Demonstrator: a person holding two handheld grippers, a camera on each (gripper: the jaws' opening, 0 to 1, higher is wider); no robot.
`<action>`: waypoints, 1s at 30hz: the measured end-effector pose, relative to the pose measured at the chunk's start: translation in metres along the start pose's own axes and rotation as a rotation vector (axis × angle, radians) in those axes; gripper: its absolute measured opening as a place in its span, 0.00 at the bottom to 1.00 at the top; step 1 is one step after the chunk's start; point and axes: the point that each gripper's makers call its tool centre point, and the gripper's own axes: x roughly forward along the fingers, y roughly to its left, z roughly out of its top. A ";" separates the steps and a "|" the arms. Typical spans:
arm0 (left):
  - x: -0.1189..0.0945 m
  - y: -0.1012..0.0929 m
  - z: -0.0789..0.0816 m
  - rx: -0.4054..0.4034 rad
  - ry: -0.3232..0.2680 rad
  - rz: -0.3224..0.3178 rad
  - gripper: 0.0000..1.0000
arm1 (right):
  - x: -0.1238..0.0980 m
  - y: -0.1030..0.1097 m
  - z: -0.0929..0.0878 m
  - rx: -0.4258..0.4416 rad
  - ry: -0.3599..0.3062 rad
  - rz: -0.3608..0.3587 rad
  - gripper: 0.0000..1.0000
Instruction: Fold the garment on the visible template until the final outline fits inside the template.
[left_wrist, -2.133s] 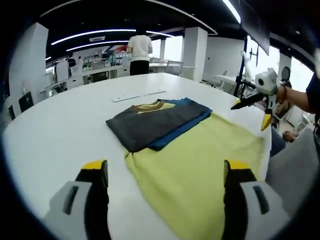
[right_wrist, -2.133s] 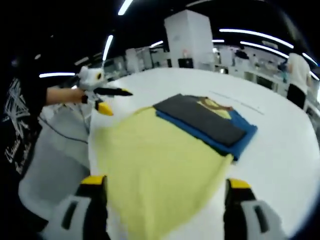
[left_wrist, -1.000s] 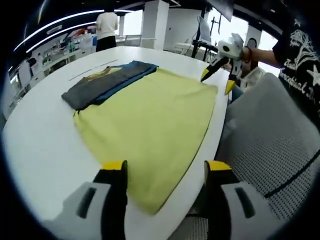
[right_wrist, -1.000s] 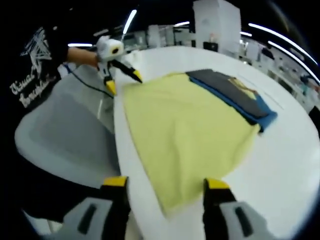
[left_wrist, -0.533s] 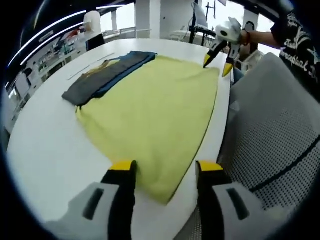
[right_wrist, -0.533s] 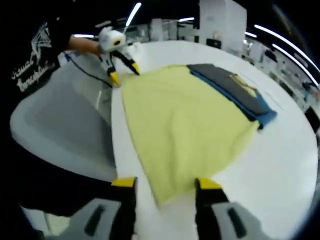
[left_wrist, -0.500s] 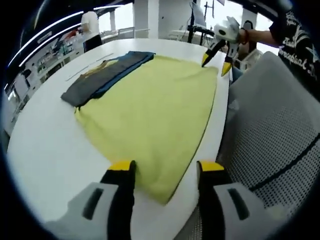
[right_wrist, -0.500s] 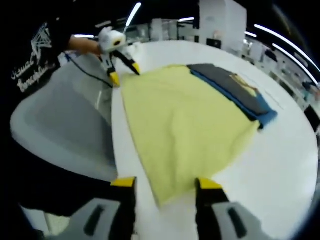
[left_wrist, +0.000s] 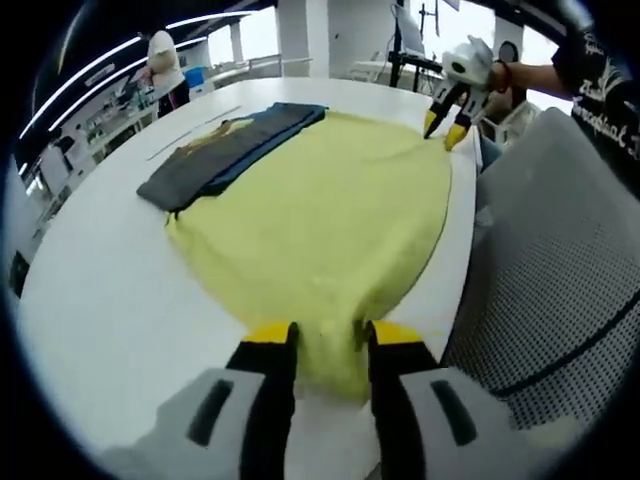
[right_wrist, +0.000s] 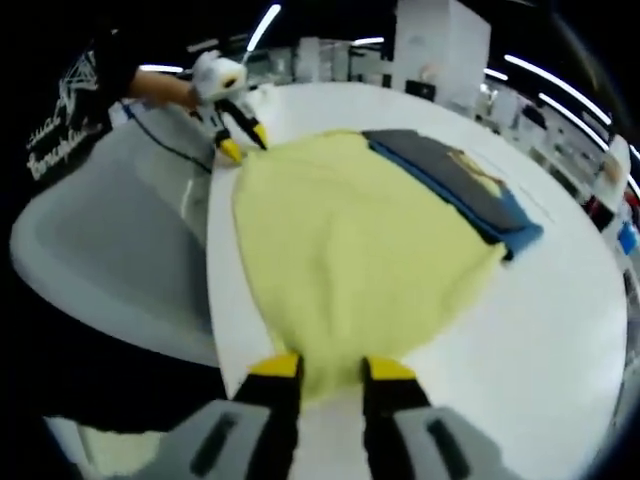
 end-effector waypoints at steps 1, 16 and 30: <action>0.001 0.001 0.000 -0.003 0.001 0.009 0.08 | 0.000 0.001 0.000 0.001 0.000 0.003 0.17; -0.008 -0.008 0.011 -0.005 -0.011 0.021 0.00 | -0.008 0.006 -0.001 0.058 -0.009 0.026 0.00; -0.030 -0.020 0.009 -0.044 -0.014 -0.002 0.00 | -0.035 0.037 0.004 0.081 0.001 0.111 0.00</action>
